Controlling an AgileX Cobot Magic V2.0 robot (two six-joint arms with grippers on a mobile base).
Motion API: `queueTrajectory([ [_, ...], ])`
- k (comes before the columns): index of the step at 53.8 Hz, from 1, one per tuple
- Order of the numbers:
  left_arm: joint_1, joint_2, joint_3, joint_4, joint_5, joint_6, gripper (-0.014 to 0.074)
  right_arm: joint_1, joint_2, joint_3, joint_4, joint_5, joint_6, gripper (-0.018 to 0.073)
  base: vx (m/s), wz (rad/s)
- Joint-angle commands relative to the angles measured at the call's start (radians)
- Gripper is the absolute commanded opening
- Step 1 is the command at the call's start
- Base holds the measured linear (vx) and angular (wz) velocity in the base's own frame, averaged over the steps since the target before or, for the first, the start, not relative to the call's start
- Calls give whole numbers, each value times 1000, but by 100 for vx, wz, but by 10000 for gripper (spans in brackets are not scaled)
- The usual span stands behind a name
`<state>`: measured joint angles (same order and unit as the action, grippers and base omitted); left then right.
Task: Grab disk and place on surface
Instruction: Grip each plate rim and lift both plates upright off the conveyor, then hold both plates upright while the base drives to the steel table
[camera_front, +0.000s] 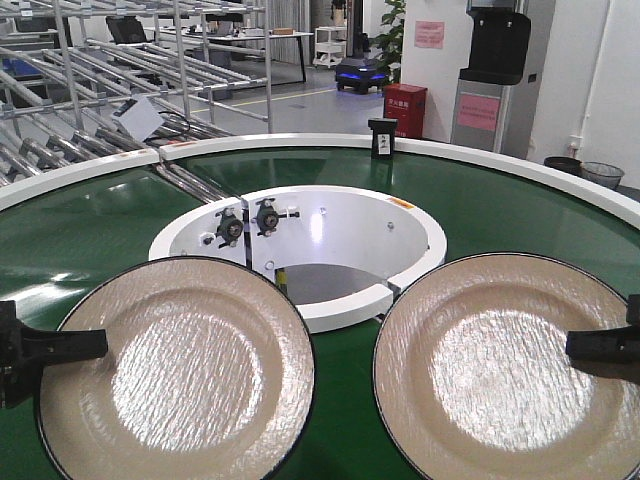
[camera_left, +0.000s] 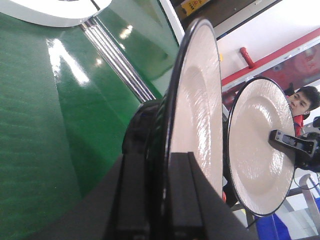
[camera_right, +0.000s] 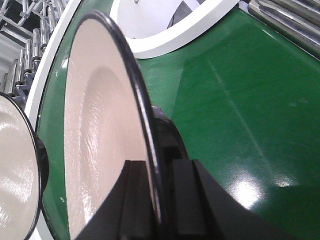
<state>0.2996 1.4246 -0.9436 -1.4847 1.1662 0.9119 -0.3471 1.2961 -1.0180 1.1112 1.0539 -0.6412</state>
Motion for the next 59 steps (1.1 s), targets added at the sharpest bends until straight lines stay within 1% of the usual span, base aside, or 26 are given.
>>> queueTrajectory([
  [1, -6, -37, -29, -141, 82, -16, -1, -5, -36, -32, 121, 0, 0, -9, 0, 0],
  [12, -6, -37, -29, -141, 81, -16, -1, -5, -36, -32, 121, -1, 0, -9, -3, -11],
  [22, -6, -37, -29, -141, 82, -16, -1, -5, -36, -32, 121, -4, 0, -9, -9, -33],
  [59, -6, -37, -29, -141, 81, -16, -1, -5, -36, -32, 121, -4, 0, -9, -15, -58],
])
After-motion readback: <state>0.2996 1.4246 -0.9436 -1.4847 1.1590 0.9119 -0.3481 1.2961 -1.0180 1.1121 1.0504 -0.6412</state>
